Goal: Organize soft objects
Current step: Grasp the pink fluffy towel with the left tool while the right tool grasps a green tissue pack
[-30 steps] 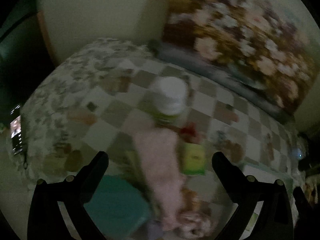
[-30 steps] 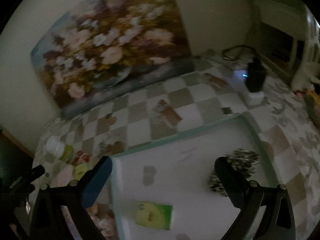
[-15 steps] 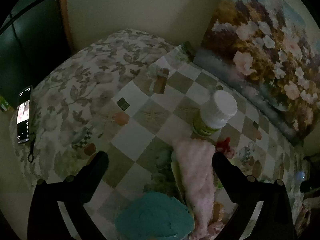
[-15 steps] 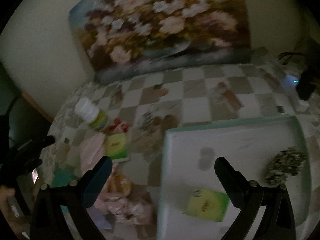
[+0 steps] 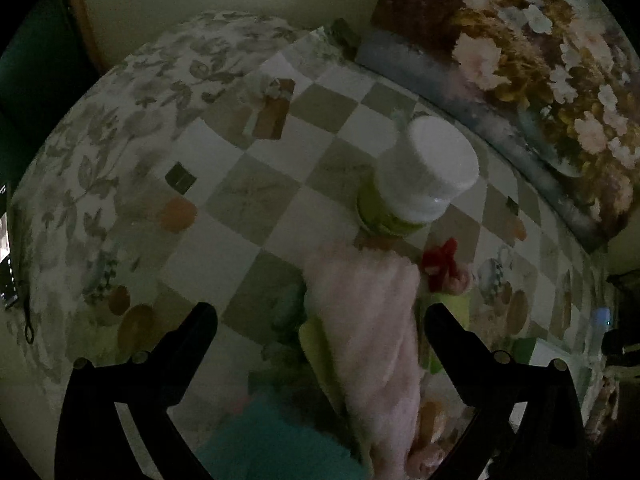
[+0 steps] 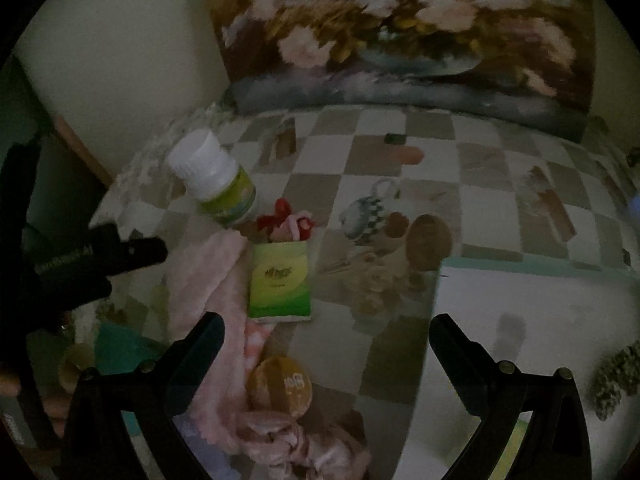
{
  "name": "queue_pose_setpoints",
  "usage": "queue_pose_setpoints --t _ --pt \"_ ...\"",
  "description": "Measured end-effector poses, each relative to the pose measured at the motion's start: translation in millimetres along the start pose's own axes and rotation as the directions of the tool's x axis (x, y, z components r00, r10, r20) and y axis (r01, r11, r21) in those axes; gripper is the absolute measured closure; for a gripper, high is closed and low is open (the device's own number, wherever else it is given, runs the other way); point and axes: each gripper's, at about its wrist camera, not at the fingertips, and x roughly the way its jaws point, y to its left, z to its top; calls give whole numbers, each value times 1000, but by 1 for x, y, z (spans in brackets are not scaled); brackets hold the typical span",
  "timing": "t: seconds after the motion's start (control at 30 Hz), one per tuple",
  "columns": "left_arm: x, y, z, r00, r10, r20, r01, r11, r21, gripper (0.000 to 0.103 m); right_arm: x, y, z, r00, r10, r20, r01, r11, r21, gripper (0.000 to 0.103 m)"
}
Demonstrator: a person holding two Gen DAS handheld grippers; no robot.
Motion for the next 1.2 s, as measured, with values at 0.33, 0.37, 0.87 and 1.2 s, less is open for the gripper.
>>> queue_pose_setpoints --t 0.33,0.37,0.87,1.2 --pt "19 -26 1 999 12 -43 -9 997 75 6 42 14 10 998 13 -62 -16 999 -39 10" --pt "20 -28 1 999 13 -46 -9 996 87 10 45 16 10 998 12 -65 -15 999 -47 11" --pt "46 -45 -5 993 39 -108 -22 988 150 37 61 19 7 996 3 -88 -9 997 -75 31" --pt "47 -52 -8 996 33 -85 -18 983 180 69 58 12 7 996 -16 -85 9 996 -87 47"
